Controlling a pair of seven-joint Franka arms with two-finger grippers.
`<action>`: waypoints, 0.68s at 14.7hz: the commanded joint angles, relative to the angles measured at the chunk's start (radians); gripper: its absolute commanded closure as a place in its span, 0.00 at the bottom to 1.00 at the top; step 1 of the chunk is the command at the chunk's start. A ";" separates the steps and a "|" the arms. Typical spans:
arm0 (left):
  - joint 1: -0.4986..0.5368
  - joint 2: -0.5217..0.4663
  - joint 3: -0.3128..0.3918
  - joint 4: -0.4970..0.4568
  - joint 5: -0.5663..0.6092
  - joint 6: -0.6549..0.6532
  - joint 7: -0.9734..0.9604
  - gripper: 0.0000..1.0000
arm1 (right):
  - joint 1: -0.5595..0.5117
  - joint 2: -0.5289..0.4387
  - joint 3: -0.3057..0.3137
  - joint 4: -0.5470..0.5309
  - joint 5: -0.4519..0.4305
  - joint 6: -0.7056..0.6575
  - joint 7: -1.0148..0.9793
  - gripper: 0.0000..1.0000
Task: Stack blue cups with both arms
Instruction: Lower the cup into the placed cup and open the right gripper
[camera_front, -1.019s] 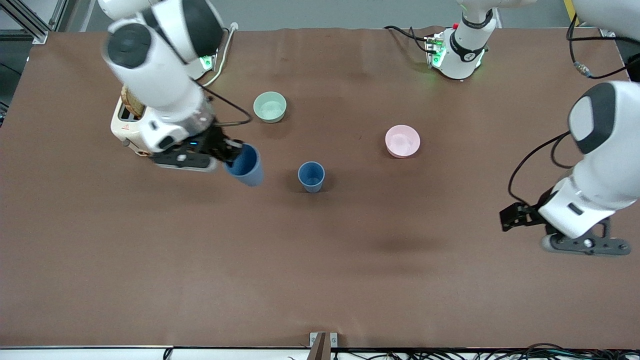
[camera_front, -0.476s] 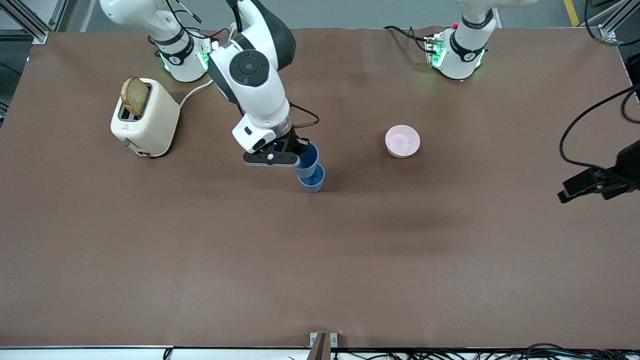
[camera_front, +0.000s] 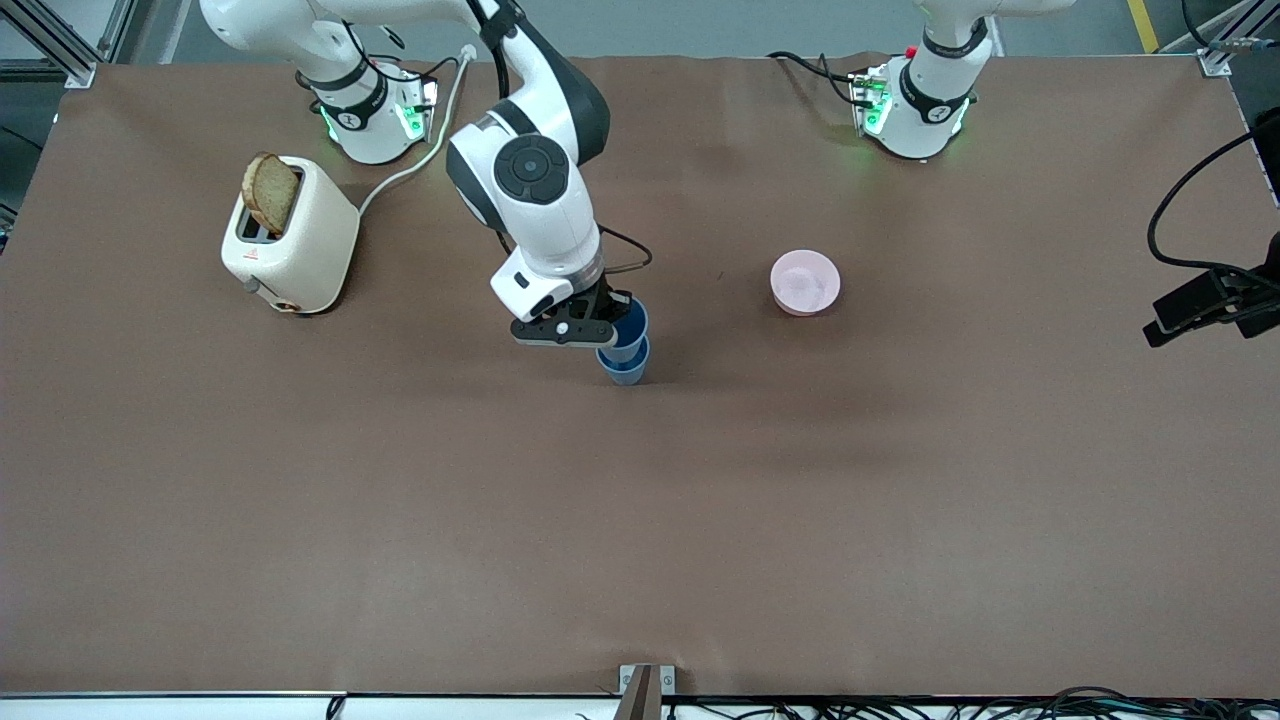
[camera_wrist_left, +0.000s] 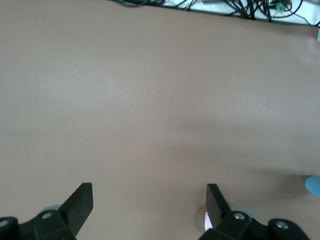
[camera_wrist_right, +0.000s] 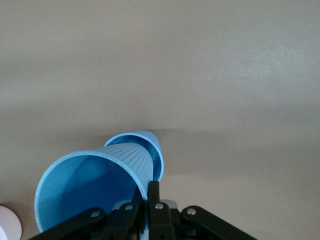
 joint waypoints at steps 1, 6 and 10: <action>-0.004 -0.026 -0.007 -0.043 -0.007 -0.001 -0.013 0.00 | 0.015 -0.010 -0.012 -0.038 0.006 0.042 0.016 0.99; -0.009 -0.026 -0.007 -0.052 -0.005 0.016 0.010 0.00 | 0.015 -0.003 -0.012 -0.038 0.004 0.042 0.016 0.24; -0.009 -0.027 -0.028 -0.051 -0.004 0.007 0.010 0.00 | -0.024 -0.082 -0.034 -0.036 0.001 -0.006 0.010 0.00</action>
